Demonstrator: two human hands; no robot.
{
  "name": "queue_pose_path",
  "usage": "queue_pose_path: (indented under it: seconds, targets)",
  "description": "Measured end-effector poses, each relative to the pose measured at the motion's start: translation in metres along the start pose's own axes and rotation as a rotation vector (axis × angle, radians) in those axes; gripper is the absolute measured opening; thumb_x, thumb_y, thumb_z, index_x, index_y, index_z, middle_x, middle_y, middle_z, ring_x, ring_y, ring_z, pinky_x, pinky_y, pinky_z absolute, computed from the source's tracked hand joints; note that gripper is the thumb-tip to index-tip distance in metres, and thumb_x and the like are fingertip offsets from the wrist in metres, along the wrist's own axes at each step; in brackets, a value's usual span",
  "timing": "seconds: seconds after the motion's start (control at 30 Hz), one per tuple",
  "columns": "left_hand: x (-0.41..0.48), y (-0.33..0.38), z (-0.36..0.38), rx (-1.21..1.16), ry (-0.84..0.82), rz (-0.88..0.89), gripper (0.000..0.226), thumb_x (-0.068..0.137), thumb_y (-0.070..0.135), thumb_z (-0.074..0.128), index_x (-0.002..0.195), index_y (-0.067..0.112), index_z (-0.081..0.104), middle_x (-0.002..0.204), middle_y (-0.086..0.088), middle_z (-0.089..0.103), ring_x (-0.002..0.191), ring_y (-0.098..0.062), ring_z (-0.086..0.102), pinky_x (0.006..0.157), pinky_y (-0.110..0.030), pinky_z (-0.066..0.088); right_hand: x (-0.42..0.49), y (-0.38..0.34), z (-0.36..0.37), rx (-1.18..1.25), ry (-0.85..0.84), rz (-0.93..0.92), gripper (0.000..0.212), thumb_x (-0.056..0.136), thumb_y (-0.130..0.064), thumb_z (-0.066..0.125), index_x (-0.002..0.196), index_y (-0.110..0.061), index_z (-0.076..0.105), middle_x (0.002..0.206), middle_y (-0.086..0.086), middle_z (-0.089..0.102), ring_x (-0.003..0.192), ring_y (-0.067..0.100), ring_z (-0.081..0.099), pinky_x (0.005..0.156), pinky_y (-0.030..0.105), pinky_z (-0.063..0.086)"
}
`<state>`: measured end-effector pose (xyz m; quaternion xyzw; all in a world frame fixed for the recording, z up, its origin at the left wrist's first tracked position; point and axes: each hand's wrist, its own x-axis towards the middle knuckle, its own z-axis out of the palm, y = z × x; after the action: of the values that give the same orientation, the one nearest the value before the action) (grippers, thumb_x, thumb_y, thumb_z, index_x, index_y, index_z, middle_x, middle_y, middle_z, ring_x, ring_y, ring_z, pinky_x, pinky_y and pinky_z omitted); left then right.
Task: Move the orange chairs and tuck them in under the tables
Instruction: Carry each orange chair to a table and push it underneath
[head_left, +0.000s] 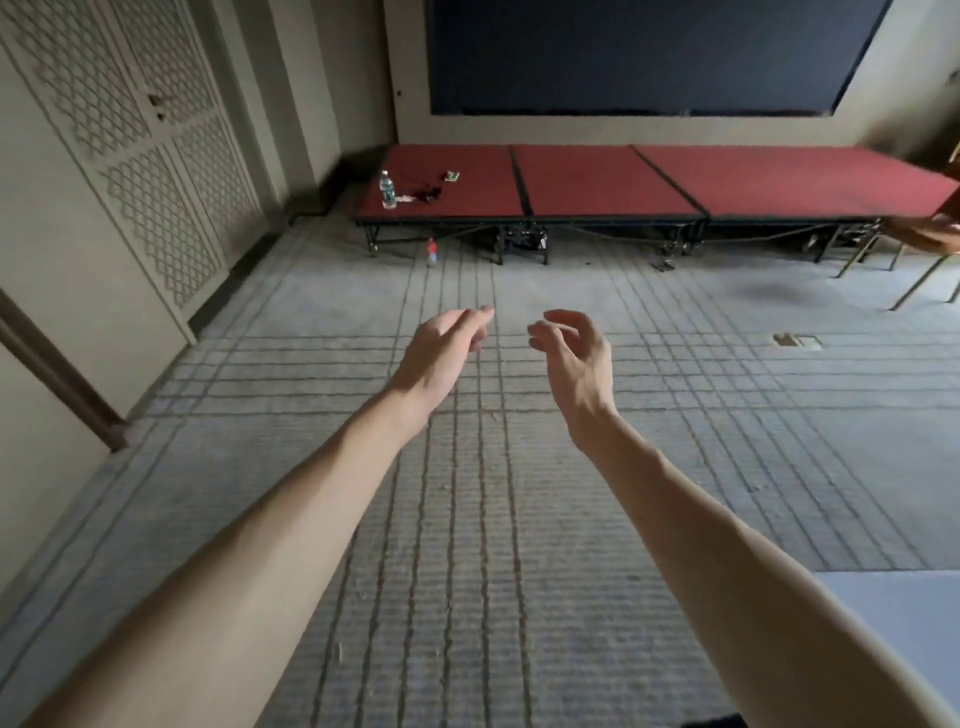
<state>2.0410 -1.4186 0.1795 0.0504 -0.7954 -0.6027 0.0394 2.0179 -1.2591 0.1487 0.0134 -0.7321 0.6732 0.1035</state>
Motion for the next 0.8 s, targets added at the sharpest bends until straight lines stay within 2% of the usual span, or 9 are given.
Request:
queue_pose_path:
  seconds: [0.1,0.17,0.33,0.47,0.57,0.7,0.8]
  targets:
    - [0.074,0.023,0.013,-0.038,-0.055,0.054,0.054,0.08,0.063,0.054,0.105,0.018,0.069,0.111,-0.005,0.071,0.106,-0.018,0.065,0.087,-0.032,0.047,0.061,-0.019,-0.008,0.046,0.083,-0.04,0.021,0.091,-0.026,0.064,0.11,-0.018,0.065,0.092,-0.001,0.076,0.092,0.009,0.071,0.075,0.019,0.047]
    - [0.13,0.039,0.031,-0.065,-0.116,0.091,0.055,0.078,0.064,0.052,0.105,0.019,0.069,0.111,-0.003,0.071,0.106,-0.015,0.064,0.091,-0.034,0.046,0.105,-0.026,-0.02,0.059,0.172,-0.059,0.02,0.09,-0.023,0.065,0.108,-0.016,0.065,0.09,-0.001,0.076,0.09,0.009,0.072,0.077,0.02,0.047]
    - [0.255,0.064,0.086,-0.179,-0.258,0.178,0.037,0.087,0.057,0.055,0.1,0.026,0.069,0.108,0.002,0.073,0.104,-0.012,0.066,0.079,-0.027,0.042,0.21,-0.02,-0.053,-0.02,0.333,-0.145,0.017,0.088,-0.022,0.067,0.103,-0.015,0.066,0.088,0.002,0.076,0.088,0.013,0.072,0.083,0.03,0.055]
    - [0.37,0.097,0.14,-0.24,-0.438,0.236,0.033,0.095,0.049,0.053,0.109,0.024,0.069,0.111,0.002,0.072,0.106,-0.012,0.065,0.082,-0.026,0.043,0.313,-0.022,-0.079,-0.086,0.503,-0.171,0.015,0.089,-0.025,0.068,0.103,-0.02,0.065,0.093,0.0,0.076,0.091,0.012,0.071,0.076,0.023,0.049]
    - [0.434,0.134,0.169,-0.276,-0.552,0.255,0.033,0.096,0.048,0.054,0.111,0.023,0.069,0.111,0.001,0.073,0.107,-0.012,0.065,0.083,-0.024,0.046,0.372,-0.038,-0.1,-0.122,0.629,-0.194,0.019,0.089,-0.025,0.068,0.106,-0.017,0.066,0.092,0.002,0.076,0.091,0.015,0.072,0.079,0.028,0.05]
    - [0.504,0.176,0.203,-0.32,-0.627,0.315,0.04,0.085,0.054,0.056,0.109,0.026,0.071,0.105,0.008,0.074,0.105,-0.011,0.066,0.1,-0.037,0.048,0.434,-0.063,-0.129,-0.168,0.726,-0.254,0.017,0.089,-0.024,0.067,0.105,-0.017,0.066,0.091,0.002,0.076,0.092,0.019,0.072,0.084,0.03,0.054]
    - [0.561,0.208,0.238,-0.339,-0.649,0.36,0.046,0.078,0.057,0.054,0.106,0.024,0.071,0.106,0.005,0.074,0.105,-0.013,0.066,0.102,-0.042,0.048,0.489,-0.075,-0.159,-0.162,0.827,-0.261,0.016,0.09,-0.024,0.068,0.104,-0.018,0.066,0.092,0.0,0.076,0.092,0.016,0.072,0.079,0.027,0.05]
